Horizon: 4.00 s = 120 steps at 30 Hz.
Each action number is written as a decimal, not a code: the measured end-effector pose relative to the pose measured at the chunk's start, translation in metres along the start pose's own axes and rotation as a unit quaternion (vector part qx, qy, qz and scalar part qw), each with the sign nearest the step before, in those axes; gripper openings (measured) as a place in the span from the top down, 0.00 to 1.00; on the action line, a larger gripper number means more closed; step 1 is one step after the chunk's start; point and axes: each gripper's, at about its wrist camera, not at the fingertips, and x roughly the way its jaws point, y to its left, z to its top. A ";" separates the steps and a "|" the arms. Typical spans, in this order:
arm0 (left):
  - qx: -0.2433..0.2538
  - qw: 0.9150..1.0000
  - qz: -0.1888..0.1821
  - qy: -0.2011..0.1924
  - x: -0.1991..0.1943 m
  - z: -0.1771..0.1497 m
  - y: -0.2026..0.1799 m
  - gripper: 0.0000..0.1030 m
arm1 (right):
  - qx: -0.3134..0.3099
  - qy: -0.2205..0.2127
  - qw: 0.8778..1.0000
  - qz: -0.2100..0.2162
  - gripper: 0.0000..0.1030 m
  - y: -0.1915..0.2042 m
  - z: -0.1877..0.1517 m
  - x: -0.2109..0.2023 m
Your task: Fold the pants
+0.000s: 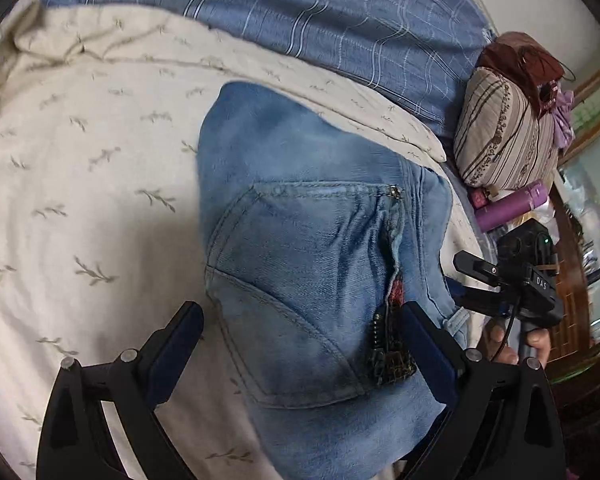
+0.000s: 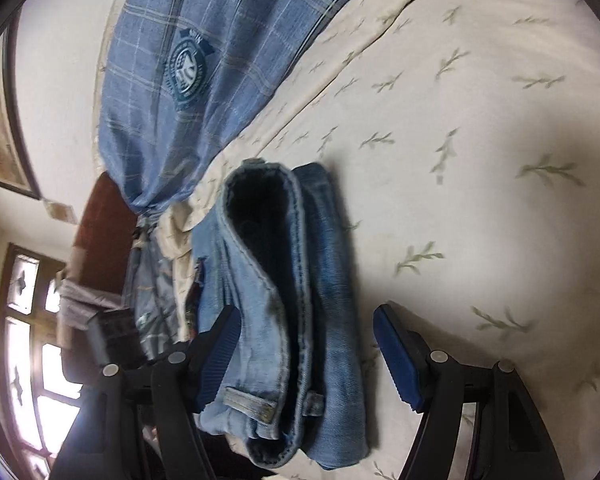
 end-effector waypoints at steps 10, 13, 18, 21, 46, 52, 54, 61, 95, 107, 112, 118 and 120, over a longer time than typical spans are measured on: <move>0.002 1.000 -0.008 0.001 0.012 0.006 -0.010 0.05 | -0.028 0.026 0.999 0.026 0.31 0.019 -0.002 0.022; 0.009 1.000 0.002 -0.002 0.014 0.007 -0.016 0.08 | -0.051 0.022 0.998 0.006 0.42 0.029 -0.007 0.023; 0.021 1.000 0.014 -0.015 0.012 0.007 -0.024 0.19 | -0.067 0.002 0.998 -0.021 0.56 0.037 -0.012 0.019; 0.026 0.999 0.019 -0.025 0.008 0.007 -0.027 0.24 | -0.084 -0.016 0.996 -0.027 0.59 0.048 -0.014 0.015; -0.011 0.988 0.122 -0.089 -0.015 0.040 -0.002 0.28 | -0.141 -0.064 0.986 -0.065 0.60 0.105 0.006 0.069; -0.011 0.986 0.144 -0.087 -0.016 0.035 -0.001 0.26 | -0.091 -0.039 0.991 -0.088 0.52 0.077 0.013 0.073; -0.012 0.984 0.152 -0.096 -0.023 0.031 -0.004 0.25 | -0.097 -0.045 0.989 -0.097 0.50 0.079 0.009 0.067; 0.015 0.953 0.238 -0.187 -0.065 0.002 -0.035 0.17 | -0.196 -0.146 0.961 -0.128 0.47 0.117 -0.029 0.020; 0.038 0.853 0.403 -0.329 -0.202 -0.091 -0.100 0.00 | -0.357 -0.298 0.871 -0.159 0.30 0.201 -0.179 -0.010; 0.052 0.853 0.410 -0.319 -0.180 -0.086 -0.105 0.00 | -0.350 -0.300 0.873 -0.160 0.29 0.192 -0.162 -0.015; 0.061 0.858 0.412 -0.302 -0.169 -0.086 -0.108 0.00 | -0.348 -0.307 0.872 -0.154 0.29 0.191 -0.162 -0.022; 0.067 0.860 0.411 -0.293 -0.161 -0.088 -0.110 0.00 | -0.352 -0.310 0.870 -0.154 0.29 0.191 -0.164 -0.024; 0.067 0.861 0.411 -0.291 -0.159 -0.088 -0.110 0.00 | -0.355 -0.310 0.868 -0.154 0.29 0.192 -0.165 -0.024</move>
